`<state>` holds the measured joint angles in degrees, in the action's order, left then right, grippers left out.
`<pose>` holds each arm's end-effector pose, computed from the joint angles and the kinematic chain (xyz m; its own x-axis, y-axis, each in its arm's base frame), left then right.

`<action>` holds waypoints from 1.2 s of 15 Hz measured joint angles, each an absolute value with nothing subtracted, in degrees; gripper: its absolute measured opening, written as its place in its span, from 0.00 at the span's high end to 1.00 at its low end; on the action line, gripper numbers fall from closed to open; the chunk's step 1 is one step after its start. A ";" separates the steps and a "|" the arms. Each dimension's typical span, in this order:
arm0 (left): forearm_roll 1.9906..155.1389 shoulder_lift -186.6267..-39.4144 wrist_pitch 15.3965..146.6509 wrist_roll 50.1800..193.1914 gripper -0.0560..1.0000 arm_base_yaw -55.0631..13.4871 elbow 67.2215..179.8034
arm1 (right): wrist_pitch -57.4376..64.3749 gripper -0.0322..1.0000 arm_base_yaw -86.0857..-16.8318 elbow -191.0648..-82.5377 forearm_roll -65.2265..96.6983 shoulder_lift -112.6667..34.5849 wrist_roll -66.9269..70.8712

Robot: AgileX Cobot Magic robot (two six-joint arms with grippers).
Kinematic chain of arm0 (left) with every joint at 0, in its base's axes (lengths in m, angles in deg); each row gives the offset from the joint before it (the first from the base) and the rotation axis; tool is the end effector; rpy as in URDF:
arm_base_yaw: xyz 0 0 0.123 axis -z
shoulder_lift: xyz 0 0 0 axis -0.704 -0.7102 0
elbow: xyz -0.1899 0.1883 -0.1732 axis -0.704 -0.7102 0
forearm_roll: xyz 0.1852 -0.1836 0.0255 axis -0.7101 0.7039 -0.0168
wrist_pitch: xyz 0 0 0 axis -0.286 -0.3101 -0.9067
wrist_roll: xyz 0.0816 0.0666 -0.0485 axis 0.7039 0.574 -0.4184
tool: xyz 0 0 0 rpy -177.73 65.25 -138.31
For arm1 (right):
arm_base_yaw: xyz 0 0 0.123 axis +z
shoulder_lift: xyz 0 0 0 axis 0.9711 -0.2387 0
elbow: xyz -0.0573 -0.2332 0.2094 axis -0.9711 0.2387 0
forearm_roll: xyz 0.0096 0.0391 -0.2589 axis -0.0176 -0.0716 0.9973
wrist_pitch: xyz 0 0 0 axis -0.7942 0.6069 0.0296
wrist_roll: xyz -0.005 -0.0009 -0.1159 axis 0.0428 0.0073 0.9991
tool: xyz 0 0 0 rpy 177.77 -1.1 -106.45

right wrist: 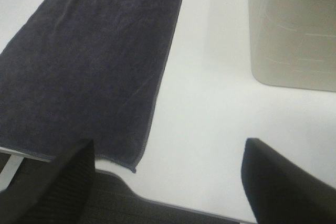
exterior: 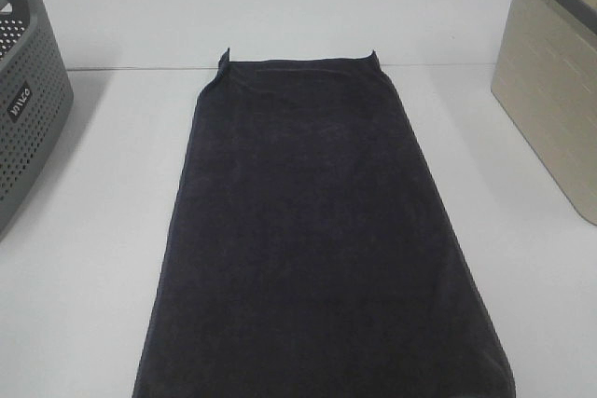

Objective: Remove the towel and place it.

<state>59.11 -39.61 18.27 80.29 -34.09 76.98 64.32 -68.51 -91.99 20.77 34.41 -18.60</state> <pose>-0.0205 0.0151 0.2840 -0.4713 0.0010 -0.8820 0.0612 0.9976 -0.0315 -0.0314 0.0012 0.2892 -0.4819 -0.0880 -0.8718 -0.1851 0.9827 0.0031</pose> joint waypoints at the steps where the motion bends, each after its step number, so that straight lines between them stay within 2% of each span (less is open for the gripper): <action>1: 59.05 -39.55 16.61 80.29 0.19 -34.09 76.41 | 64.32 0.23 -68.51 -90.62 20.82 34.41 -18.48; 5: 59.05 -39.55 17.58 80.35 0.19 -34.09 76.13 | 64.03 0.23 -68.51 -85.17 20.82 34.41 -15.33; 7: 60.83 -39.55 21.65 81.04 0.19 -34.09 73.95 | 58.93 0.23 -68.51 -83.11 20.82 34.41 -14.24; 15: 61.92 -39.55 22.17 82.70 0.19 -34.09 73.83 | 58.24 0.23 -68.51 -82.94 20.71 34.41 -14.13; 17: 62.03 -39.55 22.17 82.70 0.19 -35.81 73.83 | 58.24 0.23 -69.03 -82.94 20.02 34.41 -14.13; 18: 62.03 -39.55 22.17 82.70 0.19 -37.93 73.83 | 58.24 0.23 -71.61 -82.94 19.28 34.41 -14.13</action>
